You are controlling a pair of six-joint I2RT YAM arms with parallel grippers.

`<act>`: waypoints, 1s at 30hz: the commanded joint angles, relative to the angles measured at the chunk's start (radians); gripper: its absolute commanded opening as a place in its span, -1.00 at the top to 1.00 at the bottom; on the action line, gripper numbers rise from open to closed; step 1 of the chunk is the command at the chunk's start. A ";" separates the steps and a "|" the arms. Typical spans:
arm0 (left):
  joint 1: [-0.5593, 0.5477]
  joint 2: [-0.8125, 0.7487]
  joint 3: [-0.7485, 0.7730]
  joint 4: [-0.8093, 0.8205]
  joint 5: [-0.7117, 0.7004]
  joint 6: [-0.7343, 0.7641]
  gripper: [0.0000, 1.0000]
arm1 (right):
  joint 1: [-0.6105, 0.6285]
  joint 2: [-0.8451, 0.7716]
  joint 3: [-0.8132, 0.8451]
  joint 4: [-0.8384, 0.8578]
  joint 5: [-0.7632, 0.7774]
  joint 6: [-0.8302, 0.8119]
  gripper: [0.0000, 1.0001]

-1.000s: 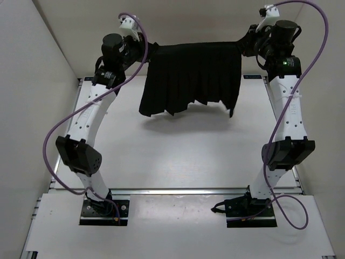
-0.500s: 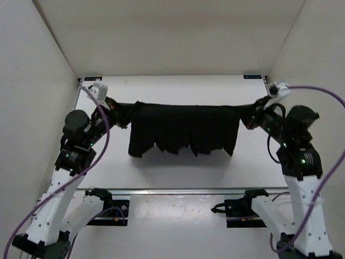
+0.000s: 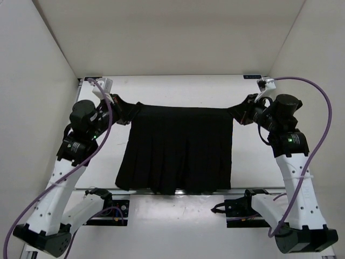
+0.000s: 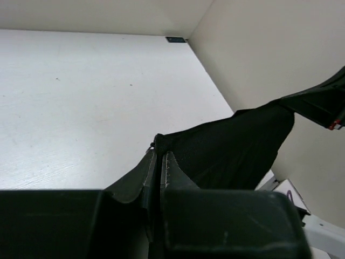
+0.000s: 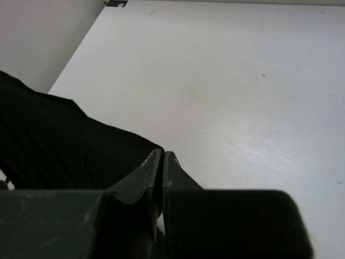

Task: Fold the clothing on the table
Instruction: Flatten the skirt out

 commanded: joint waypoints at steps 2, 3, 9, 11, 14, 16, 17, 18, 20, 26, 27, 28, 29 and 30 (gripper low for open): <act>0.068 0.078 -0.053 0.073 -0.126 0.025 1.00 | -0.087 0.085 -0.021 0.113 0.155 -0.042 1.00; 0.086 0.123 -0.070 0.131 -0.113 0.018 1.00 | -0.095 0.113 -0.022 0.125 0.134 -0.045 1.00; 0.122 0.526 0.125 0.289 -0.086 0.029 1.00 | -0.136 0.410 0.187 0.167 0.109 -0.077 1.00; 0.130 0.657 0.291 0.266 -0.032 0.046 1.00 | -0.144 0.565 0.358 0.124 0.117 -0.112 1.00; 0.133 0.845 0.616 0.156 -0.014 0.084 1.00 | -0.153 0.728 0.690 0.030 0.126 -0.143 1.00; 0.140 0.916 0.762 0.117 -0.017 0.097 1.00 | -0.165 0.747 0.806 0.038 0.123 -0.128 1.00; 0.133 0.915 0.804 0.111 -0.026 0.104 1.00 | -0.164 0.742 0.808 0.070 0.109 -0.124 1.00; 0.125 0.897 0.798 0.134 -0.047 0.113 1.00 | -0.168 0.733 0.812 0.071 0.103 -0.124 1.00; 0.110 0.819 0.704 0.201 -0.070 0.132 1.00 | -0.148 0.670 0.727 0.090 0.127 -0.167 1.00; 0.078 0.442 0.021 0.499 -0.121 0.159 1.00 | -0.122 0.293 0.015 0.355 0.169 -0.162 1.00; 0.068 0.394 -0.141 0.546 -0.153 0.166 1.00 | -0.125 0.211 -0.061 0.404 0.158 -0.152 1.00; 0.041 0.307 -0.274 0.554 -0.185 0.160 1.00 | -0.121 0.178 -0.205 0.421 0.152 -0.138 1.00; 0.021 0.227 -0.332 0.547 -0.196 0.155 1.00 | -0.093 0.100 -0.313 0.409 0.184 -0.138 0.99; -0.002 0.188 -0.422 0.498 -0.186 0.143 1.00 | -0.083 0.032 -0.358 0.375 0.202 -0.137 0.99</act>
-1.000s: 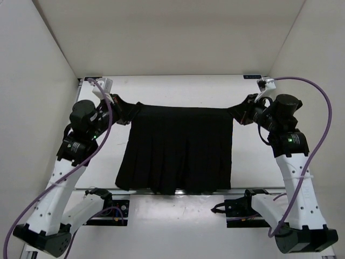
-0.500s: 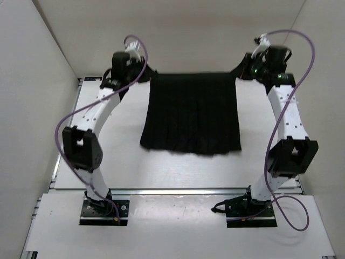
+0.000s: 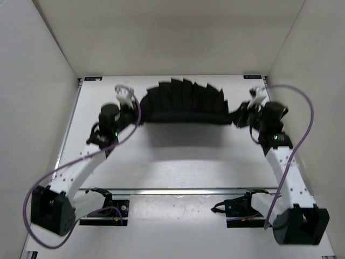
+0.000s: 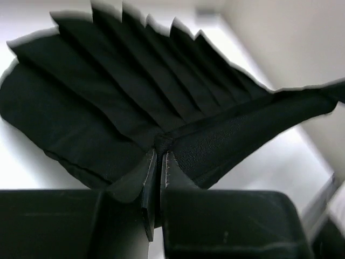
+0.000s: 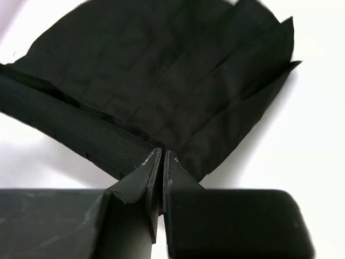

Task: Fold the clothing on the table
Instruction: Flatten the skirt out, then fold the skirt

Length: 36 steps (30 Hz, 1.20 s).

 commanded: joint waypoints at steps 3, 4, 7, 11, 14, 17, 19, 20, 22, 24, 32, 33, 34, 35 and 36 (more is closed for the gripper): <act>-0.073 -0.283 -0.321 -0.084 -0.204 0.004 1.00 | 0.089 -0.245 -0.304 -0.026 0.257 0.012 0.99; -0.074 -0.319 -0.323 -0.147 -0.217 -0.022 1.00 | 0.123 -0.258 -0.321 -0.046 0.288 0.039 1.00; 0.010 -0.309 -0.266 -0.181 -0.177 -0.071 1.00 | 0.088 -0.199 -0.295 -0.073 0.247 0.082 1.00; 0.098 -0.069 -0.131 -0.193 -0.211 -0.045 1.00 | -0.013 0.090 -0.173 -0.041 0.075 0.101 1.00; 0.112 0.128 -0.120 -0.157 -0.206 -0.086 1.00 | 0.020 0.288 -0.056 -0.040 0.112 0.084 1.00; 0.135 0.251 -0.151 -0.099 -0.145 -0.152 1.00 | 0.046 0.447 0.019 -0.036 0.096 0.081 1.00; 0.135 0.326 -0.155 -0.014 -0.140 -0.177 1.00 | 0.042 0.542 0.057 -0.017 0.078 0.079 1.00; 0.147 0.382 -0.111 0.001 -0.136 -0.179 1.00 | 0.037 0.590 0.108 -0.010 0.070 0.084 1.00; 0.152 0.473 0.017 -0.017 -0.117 -0.171 1.00 | 0.027 0.657 0.229 -0.033 0.046 0.073 1.00; 0.155 0.554 0.254 -0.064 -0.106 -0.157 1.00 | 0.023 0.710 0.388 -0.083 0.052 0.063 1.00; 0.127 0.714 1.042 -0.364 -0.208 -0.002 1.00 | -0.053 0.847 1.180 -0.235 0.026 0.072 1.00; 0.118 0.696 1.046 -0.367 -0.215 0.019 1.00 | -0.064 0.813 1.176 -0.222 0.027 0.067 1.00; 0.114 0.644 1.006 -0.342 -0.237 0.038 1.00 | -0.058 0.781 1.146 -0.214 0.046 0.050 1.00; 0.104 0.577 0.957 -0.327 -0.244 0.042 1.00 | -0.046 0.721 1.083 -0.203 0.073 0.008 1.00; 0.101 0.544 0.861 -0.280 -0.257 0.041 1.00 | -0.036 0.661 0.990 -0.192 0.102 -0.031 1.00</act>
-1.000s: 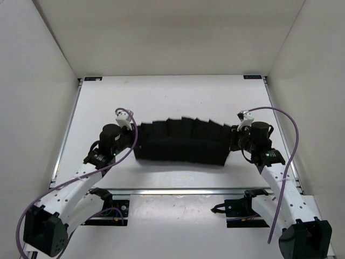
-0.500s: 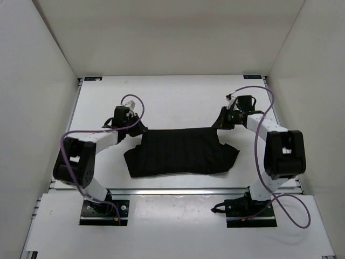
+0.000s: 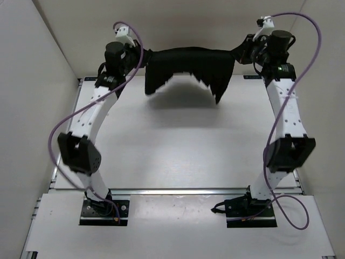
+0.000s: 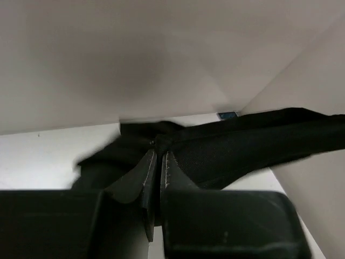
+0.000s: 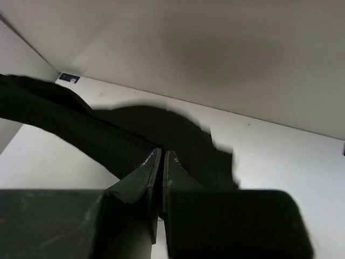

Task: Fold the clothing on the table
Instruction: Fold the skirt

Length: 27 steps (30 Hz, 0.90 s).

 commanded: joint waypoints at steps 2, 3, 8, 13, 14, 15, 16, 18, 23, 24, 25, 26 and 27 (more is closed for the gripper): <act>0.019 -0.300 -0.288 0.043 -0.140 0.058 1.00 | -0.003 -0.231 -0.259 0.005 0.144 -0.122 1.00; 0.013 -0.381 -0.420 0.084 -0.143 0.050 1.00 | 0.000 -0.311 -0.393 0.013 0.142 -0.118 1.00; -0.103 -0.669 -0.885 0.062 -0.241 0.088 1.00 | 0.074 -0.680 -0.995 0.085 0.239 -0.092 1.00; -0.101 -0.923 -1.198 -0.029 -0.189 -0.053 1.00 | 0.073 -0.911 -1.323 -0.019 0.202 0.003 1.00; -0.104 -0.947 -1.240 -0.034 -0.192 -0.079 1.00 | 0.079 -0.923 -1.341 -0.030 0.208 0.009 1.00; -0.091 -0.964 -1.266 -0.041 -0.183 -0.093 1.00 | 0.092 -0.933 -1.360 -0.029 0.221 0.025 1.00; -0.064 -0.962 -1.277 -0.040 -0.181 -0.096 1.00 | 0.088 -0.918 -1.357 -0.026 0.227 0.034 1.00; -0.020 -0.914 -1.260 -0.058 -0.172 -0.099 1.00 | 0.065 -0.853 -1.335 0.012 0.173 0.043 1.00; 0.015 -0.667 -1.197 -0.032 -0.186 -0.124 1.00 | 0.077 -0.564 -1.262 0.138 0.132 0.051 1.00; 0.008 -0.606 -1.176 -0.020 -0.186 -0.125 1.00 | 0.085 -0.499 -1.231 0.154 0.121 0.054 1.00; 0.007 -0.559 -1.162 -0.008 -0.180 -0.128 1.00 | 0.088 -0.476 -1.216 0.164 0.110 0.056 1.00; 0.005 -0.516 -1.157 0.002 -0.174 -0.133 1.00 | 0.100 -0.421 -1.188 0.166 0.103 0.056 1.00; 0.013 -0.477 -1.154 0.012 -0.174 -0.137 1.00 | 0.106 -0.375 -1.165 0.171 0.106 0.056 1.00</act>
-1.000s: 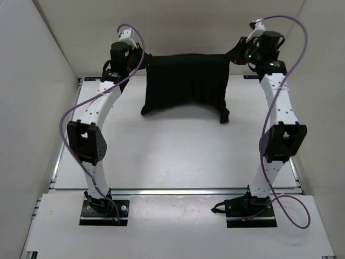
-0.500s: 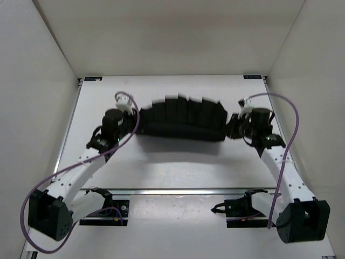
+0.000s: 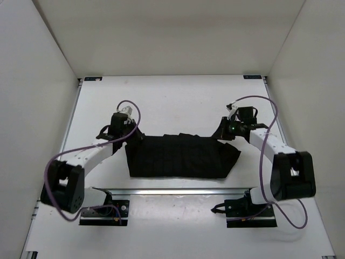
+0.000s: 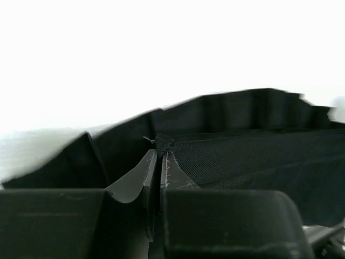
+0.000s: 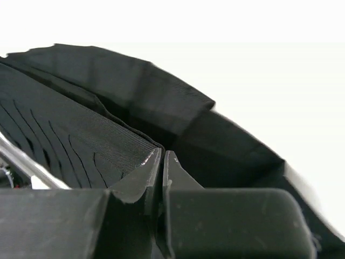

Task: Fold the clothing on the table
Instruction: Fold the skirt

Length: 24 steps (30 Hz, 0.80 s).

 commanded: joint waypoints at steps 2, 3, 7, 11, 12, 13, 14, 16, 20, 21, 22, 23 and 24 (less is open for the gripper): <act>0.041 0.103 0.031 0.027 -0.145 0.009 1.00 | 0.012 0.122 0.093 0.068 0.119 -0.037 1.00; 0.043 0.117 0.037 0.034 -0.141 0.013 1.00 | 0.017 0.139 0.098 0.080 0.125 -0.035 1.00; 0.037 0.212 0.099 0.031 -0.153 0.052 1.00 | 0.031 0.150 0.083 0.149 0.161 -0.023 0.99; 0.055 0.325 0.187 0.009 -0.141 0.052 0.98 | 0.008 0.139 0.078 0.164 0.190 -0.046 0.99; 0.060 0.345 0.193 -0.005 -0.128 0.057 0.91 | 0.006 0.141 0.080 0.160 0.202 -0.054 0.91; 0.060 0.353 0.213 -0.008 -0.110 0.077 0.78 | -0.004 0.139 0.081 0.163 0.214 -0.063 0.82; 0.061 0.354 0.236 -0.014 -0.096 0.080 0.67 | -0.018 0.139 0.086 0.161 0.210 -0.064 0.78; 0.055 0.353 0.264 -0.015 -0.076 0.100 -0.11 | -0.041 0.131 0.095 0.155 0.188 -0.071 0.48; 0.060 0.301 0.333 -0.034 -0.052 0.140 -0.98 | -0.084 0.098 0.171 0.114 0.170 -0.058 -0.22; 0.061 0.286 0.340 -0.046 -0.044 0.152 -0.98 | -0.084 0.069 0.190 0.106 0.176 -0.064 -0.32; 0.063 0.276 0.381 -0.081 -0.059 0.160 -0.97 | -0.076 0.044 0.211 0.086 0.182 -0.064 -0.48; 0.057 0.263 0.420 -0.132 -0.106 0.172 -0.97 | -0.070 0.021 0.216 0.068 0.196 -0.066 -0.65; 0.034 0.243 0.451 -0.193 -0.181 0.184 -0.97 | -0.051 0.006 0.224 0.039 0.237 -0.070 -0.79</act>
